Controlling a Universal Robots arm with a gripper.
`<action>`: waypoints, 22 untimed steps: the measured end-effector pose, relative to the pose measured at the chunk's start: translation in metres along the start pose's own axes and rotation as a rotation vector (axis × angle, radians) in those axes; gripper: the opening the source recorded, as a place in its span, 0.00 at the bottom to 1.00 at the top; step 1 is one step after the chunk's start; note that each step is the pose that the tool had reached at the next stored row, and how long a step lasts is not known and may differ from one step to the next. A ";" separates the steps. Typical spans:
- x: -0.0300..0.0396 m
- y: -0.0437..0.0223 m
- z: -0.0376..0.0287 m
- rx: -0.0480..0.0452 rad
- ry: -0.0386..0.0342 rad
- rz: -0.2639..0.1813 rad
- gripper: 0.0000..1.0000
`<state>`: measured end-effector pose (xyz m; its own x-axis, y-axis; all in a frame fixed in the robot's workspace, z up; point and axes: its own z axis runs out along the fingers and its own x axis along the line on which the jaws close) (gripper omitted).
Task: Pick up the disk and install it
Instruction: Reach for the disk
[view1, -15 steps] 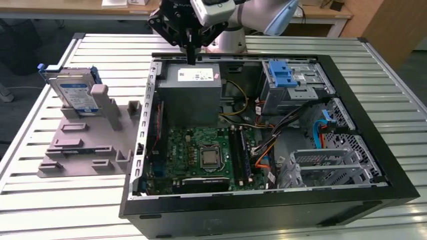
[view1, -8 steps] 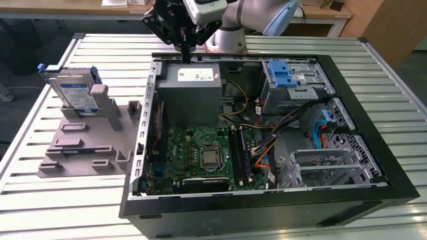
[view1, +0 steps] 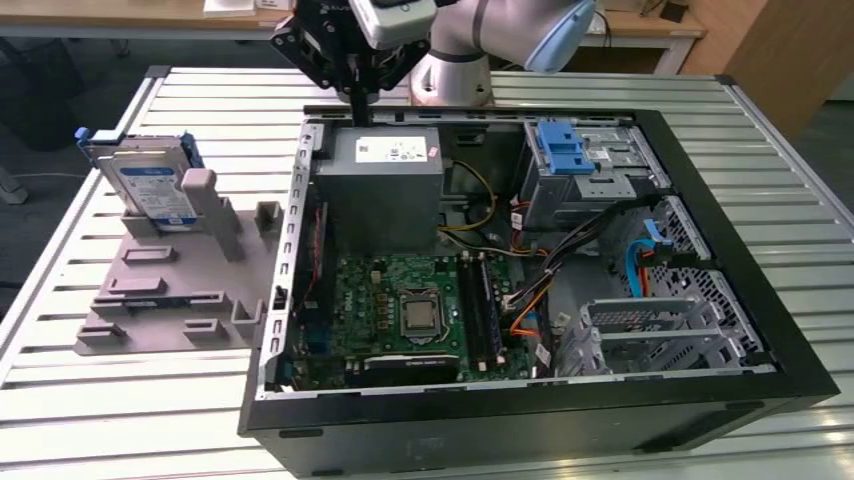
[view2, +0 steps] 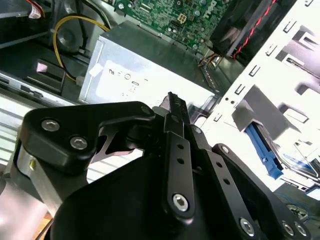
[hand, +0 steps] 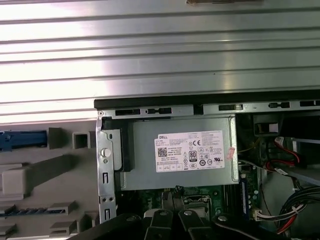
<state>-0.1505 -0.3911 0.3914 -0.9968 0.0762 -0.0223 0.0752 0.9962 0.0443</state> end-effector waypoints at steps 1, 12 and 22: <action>0.0013 0.0001 0.0001 0.0001 0.0003 0.000 0.11; 0.0126 0.0009 0.0010 0.0005 0.0054 0.000 0.11; 0.0179 0.0009 0.0014 0.0007 0.0085 0.000 0.11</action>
<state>-0.1682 -0.3888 0.3896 -0.9970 0.0762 -0.0139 0.0756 0.9962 0.0436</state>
